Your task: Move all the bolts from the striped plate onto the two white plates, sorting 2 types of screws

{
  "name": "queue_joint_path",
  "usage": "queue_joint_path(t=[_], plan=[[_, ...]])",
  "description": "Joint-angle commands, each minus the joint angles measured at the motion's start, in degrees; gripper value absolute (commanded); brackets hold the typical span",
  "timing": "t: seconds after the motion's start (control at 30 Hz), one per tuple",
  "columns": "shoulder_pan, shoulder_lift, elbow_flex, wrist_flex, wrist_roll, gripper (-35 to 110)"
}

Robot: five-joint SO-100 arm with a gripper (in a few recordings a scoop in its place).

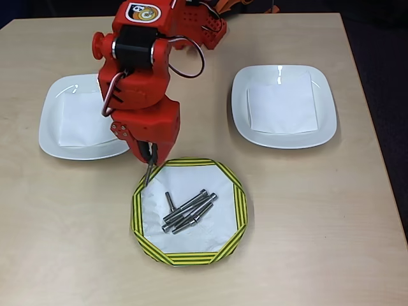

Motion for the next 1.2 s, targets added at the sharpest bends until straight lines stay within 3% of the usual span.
queue_joint_path(t=[0.0, 0.23, 0.53, 0.63, 0.97, 1.17], plan=[[3.6, 10.11, 10.72, -2.99, -3.34, 0], [12.22, 19.95, 23.99, -5.98, -8.79, 0], [25.14, 21.18, 26.89, -5.1, -21.01, 0], [26.1, 21.18, 27.16, -4.75, -24.08, 9], [18.37, 21.88, 26.72, -12.13, -25.14, 13], [4.04, 14.68, 18.54, -23.38, -15.12, 2]])
